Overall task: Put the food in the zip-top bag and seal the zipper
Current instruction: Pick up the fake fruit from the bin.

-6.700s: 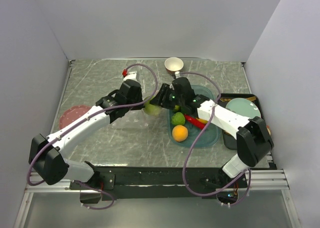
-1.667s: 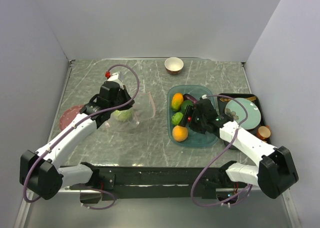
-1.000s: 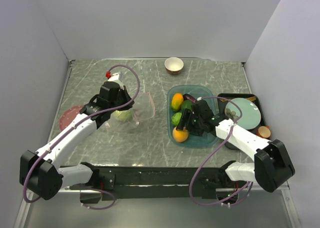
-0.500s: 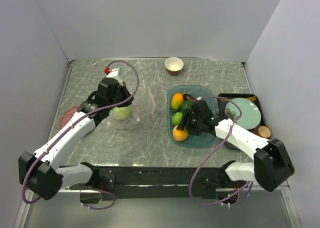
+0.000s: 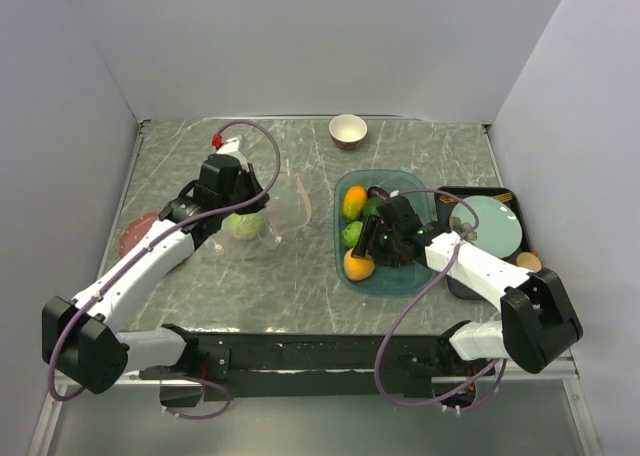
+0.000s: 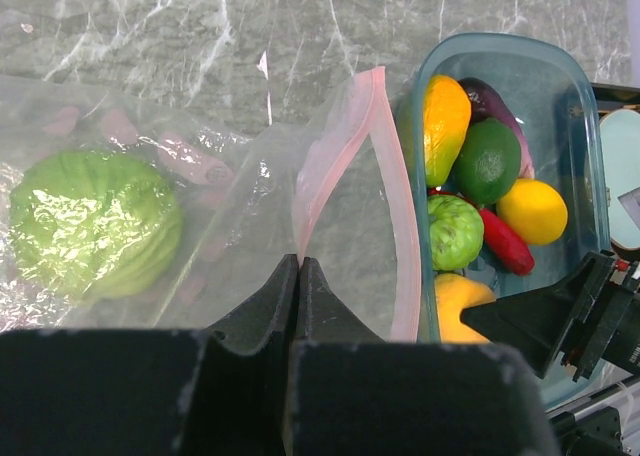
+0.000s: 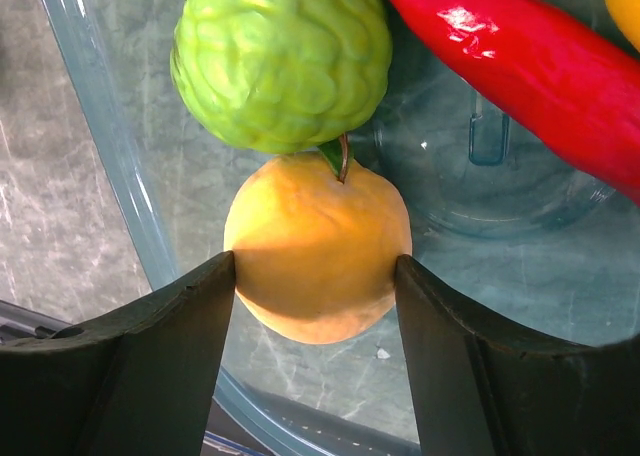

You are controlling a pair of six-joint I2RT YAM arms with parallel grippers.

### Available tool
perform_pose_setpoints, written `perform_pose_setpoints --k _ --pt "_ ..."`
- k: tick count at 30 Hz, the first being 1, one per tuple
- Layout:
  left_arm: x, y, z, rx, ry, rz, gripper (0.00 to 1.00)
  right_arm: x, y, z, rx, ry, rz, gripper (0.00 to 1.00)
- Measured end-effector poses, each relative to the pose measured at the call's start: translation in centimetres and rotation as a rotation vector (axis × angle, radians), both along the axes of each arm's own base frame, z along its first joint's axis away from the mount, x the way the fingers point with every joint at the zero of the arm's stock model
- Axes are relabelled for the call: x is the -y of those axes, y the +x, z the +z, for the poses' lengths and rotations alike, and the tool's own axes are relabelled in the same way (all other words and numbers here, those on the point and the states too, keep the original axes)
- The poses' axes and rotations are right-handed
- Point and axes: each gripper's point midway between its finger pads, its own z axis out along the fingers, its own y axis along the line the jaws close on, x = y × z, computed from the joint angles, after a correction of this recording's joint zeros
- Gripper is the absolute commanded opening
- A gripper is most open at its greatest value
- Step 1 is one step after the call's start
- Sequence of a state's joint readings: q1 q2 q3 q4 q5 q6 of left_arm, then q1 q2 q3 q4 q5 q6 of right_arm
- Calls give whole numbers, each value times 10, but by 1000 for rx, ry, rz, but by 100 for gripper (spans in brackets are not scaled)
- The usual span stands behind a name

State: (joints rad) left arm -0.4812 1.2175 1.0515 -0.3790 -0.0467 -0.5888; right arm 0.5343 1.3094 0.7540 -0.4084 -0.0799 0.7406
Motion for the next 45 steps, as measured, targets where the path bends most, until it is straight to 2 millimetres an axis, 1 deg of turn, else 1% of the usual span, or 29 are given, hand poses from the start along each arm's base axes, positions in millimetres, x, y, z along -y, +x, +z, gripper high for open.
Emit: perform_pose_setpoints --k 2,6,8,10,12,13,14,17,19,21,22,23,27,32,36,39,45 --pt "1 1 -2 -7 3 -2 1 0 0 0 1 -1 2 72" --pt "4 4 -4 -14 3 -8 1 0 1 0 0 -3 3 79" --pt "5 5 -4 -17 4 -9 1 0 0 -2 -6 -8 6 79" --pt "5 5 -5 -19 3 -12 1 0 0 -3 -10 -10 6 82" --pt "6 5 -5 -20 1 -15 1 0 0 -3 -10 -10 6 81" --pt "6 4 -5 -20 0 -16 1 0 0 -3 -12 -12 8 80" --pt "6 4 -5 -21 -1 -18 1 0 -1 -4 -14 -13 9 73" --pt "7 4 -4 -21 -1 -20 1 -1 -2 -4 -12 -14 16 65" --pt "7 4 -5 -21 -1 -20 1 -1 -2 -4 -11 -15 19 62" --pt "7 4 -4 -21 -2 -20 1 -2 -2 -4 -10 -16 24 57" --pt "6 4 -4 -21 -2 -20 1 -2 -2 -3 -9 -18 28 54" --pt "6 4 -4 -21 -1 -19 1 -2 -2 -3 -7 -18 32 48" --pt "4 3 -6 -27 9 -9 1 -4 -4 -2 -13 -8 47 39" --pt "-2 1 -7 -32 25 8 1 -6 -8 -2 -29 2 60 36" --pt "-3 0 -3 -21 19 10 1 -1 -9 2 -34 -30 64 35" --pt "-3 -1 -4 -23 20 11 1 2 -5 12 -14 -51 60 37" --pt "-3 -1 -5 -26 22 10 1 4 -2 33 44 -42 49 36"
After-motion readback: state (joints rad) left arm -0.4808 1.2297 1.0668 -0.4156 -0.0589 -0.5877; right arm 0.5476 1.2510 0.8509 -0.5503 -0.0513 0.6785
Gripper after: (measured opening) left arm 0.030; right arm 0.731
